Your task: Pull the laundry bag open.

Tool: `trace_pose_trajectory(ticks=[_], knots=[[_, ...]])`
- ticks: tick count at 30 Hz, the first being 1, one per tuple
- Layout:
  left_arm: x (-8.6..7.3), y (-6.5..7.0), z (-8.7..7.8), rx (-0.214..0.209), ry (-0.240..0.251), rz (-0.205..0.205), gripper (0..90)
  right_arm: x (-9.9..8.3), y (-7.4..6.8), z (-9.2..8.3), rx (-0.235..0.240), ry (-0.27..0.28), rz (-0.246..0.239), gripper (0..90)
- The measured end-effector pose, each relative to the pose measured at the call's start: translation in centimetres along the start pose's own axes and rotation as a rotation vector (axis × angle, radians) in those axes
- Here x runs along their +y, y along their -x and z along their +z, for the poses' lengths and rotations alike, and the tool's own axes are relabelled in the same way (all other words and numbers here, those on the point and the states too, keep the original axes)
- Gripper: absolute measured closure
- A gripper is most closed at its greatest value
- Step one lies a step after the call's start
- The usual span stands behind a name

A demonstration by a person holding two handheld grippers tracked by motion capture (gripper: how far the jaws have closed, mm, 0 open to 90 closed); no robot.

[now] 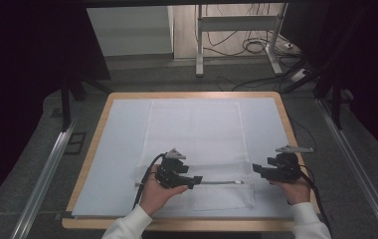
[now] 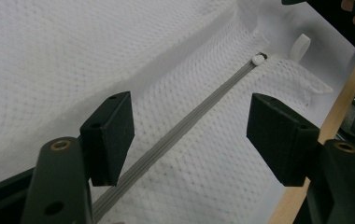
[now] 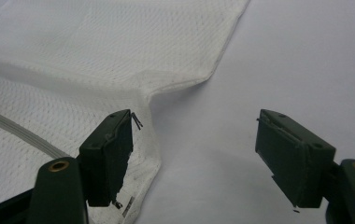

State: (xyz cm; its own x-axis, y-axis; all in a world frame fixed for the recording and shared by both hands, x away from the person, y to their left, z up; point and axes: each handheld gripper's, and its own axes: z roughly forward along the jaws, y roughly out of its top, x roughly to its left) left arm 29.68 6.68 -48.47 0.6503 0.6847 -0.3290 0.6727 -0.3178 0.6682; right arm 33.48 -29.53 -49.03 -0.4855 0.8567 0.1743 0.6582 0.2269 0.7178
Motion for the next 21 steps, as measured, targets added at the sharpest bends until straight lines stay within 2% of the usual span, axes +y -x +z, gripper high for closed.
trace_pose_trajectory(ticks=[8,21], knots=[[0.4,0.6,1.0,-0.007,-0.007,0.012,31.1,-0.1,-0.1,0.2,-0.001,-0.016,-0.002,26.8],[1.4,1.6,2.4,-0.023,-0.015,0.040,30.9,-0.2,0.0,0.2,-0.008,-0.010,-0.005,26.8]])
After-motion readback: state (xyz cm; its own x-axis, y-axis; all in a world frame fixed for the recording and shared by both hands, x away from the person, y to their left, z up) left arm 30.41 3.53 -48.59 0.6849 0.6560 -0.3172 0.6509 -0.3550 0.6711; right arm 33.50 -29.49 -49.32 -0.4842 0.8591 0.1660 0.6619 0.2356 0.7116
